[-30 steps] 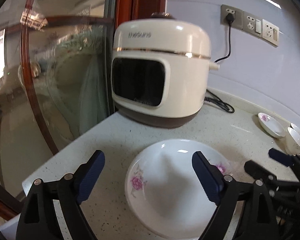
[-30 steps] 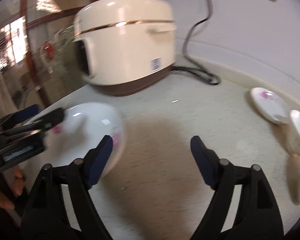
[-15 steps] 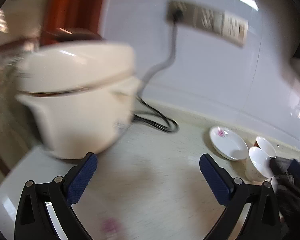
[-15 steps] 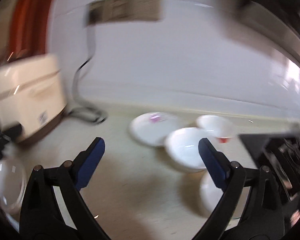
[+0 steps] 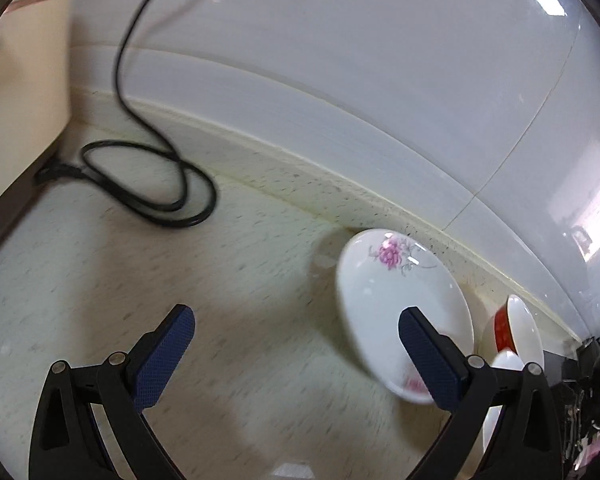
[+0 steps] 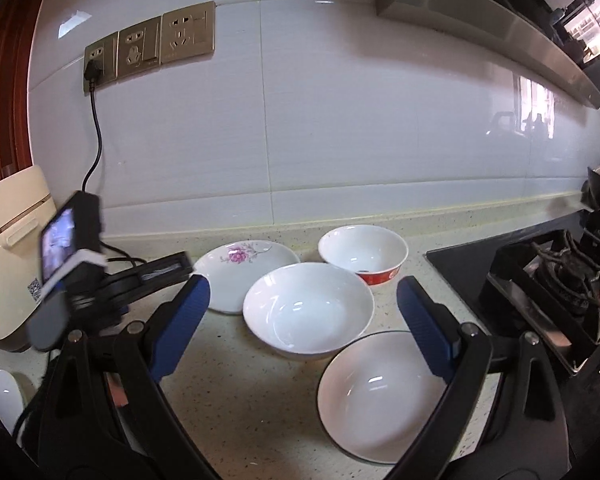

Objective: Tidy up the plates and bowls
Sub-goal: 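Withdraw both grippers back toward the remaining bowls and plates, then close both grippers on the rim of the third pink-flower plate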

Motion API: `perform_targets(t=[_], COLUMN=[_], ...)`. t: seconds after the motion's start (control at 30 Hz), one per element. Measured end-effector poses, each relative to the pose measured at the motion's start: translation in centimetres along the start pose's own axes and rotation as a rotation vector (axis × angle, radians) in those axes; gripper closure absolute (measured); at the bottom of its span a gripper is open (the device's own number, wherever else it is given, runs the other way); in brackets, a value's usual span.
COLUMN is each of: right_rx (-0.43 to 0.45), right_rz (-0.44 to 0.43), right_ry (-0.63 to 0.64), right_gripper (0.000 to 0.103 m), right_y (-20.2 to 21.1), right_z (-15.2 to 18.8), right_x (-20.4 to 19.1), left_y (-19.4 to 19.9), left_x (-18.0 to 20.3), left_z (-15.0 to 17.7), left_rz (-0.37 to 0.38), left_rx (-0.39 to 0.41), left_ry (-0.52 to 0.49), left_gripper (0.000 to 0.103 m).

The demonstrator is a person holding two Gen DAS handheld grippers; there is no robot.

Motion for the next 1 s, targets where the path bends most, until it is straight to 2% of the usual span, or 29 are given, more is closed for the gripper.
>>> perform_targets(t=[0.1, 0.13, 0.17, 0.2, 0.27, 0.3, 0.37, 0.4, 0.63, 0.83, 1.0], right_rx=[-0.008, -0.013, -0.016, -0.018, -0.023, -0.025, -0.03, -0.033, -0.081, -0.101, -0.158], right_rz=[-0.019, -0.027, -0.029, -0.032, -0.044, -0.046, -0.047, -0.048, -0.09, -0.146, -0.237], right_ry=[-0.041, -0.05, -0.051, -0.049, -0.044, -0.038, -0.022, -0.014, 0.034, 0.056, 0.023], right_gripper=[0.008, 0.008, 0.008, 0.008, 0.011, 0.013, 0.018, 0.02, 0.038, 0.048, 0.057], right_y=[0.4, 0.2, 0.1, 0.0, -0.1, -0.1, -0.2, -0.3, -1.3, -1.3, -1.8], right_z=[0.1, 0.1, 0.2, 0.2, 0.4, 0.5, 0.7, 0.8, 2.0, 2.6, 3.1], right_x=[0.7, 0.8, 0.8, 0.8, 0.5, 0.3, -0.1, -0.3, -1.4, -2.2, -2.6], left_y=[-0.7, -1.1, -1.7, -2.2, -3.1, -3.5, -4.2, -4.0, -2.1, 1.3, 4.5], left_x=[1.2, 1.6, 1.7, 2.0, 2.3, 2.5, 2.7, 2.7, 1.2, -1.7, -5.2], left_z=[-0.6, -0.7, -1.0, -1.1, -1.0, -0.9, -0.7, -0.7, -0.6, 1.2, 2.9], left_rz=[-0.012, -0.015, -0.021, -0.03, -0.03, -0.023, -0.002, 0.008, -0.099, -0.18, -0.173], left_rx=[0.017, 0.014, 0.01, 0.003, -0.017, -0.031, -0.067, -0.061, -0.033, -0.035, -0.052], left_ry=[-0.039, -0.057, -0.069, -0.082, -0.094, -0.1, -0.119, -0.125, -0.14, -0.16, -0.124], left_gripper=[0.003, 0.01, 0.019, 0.024, 0.045, 0.051, 0.084, 0.087, 0.088, 0.086, 0.086])
Point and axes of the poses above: each gripper's, at about its wrist camera, not at the fingertips, and y roughly against the way its jaws point, x to its right, z to its underside, the point moved 3 cm from there along -y, roughly the way its jaws point, and after that the axes turned 8 degrees about -y, right-handed, at the moved point
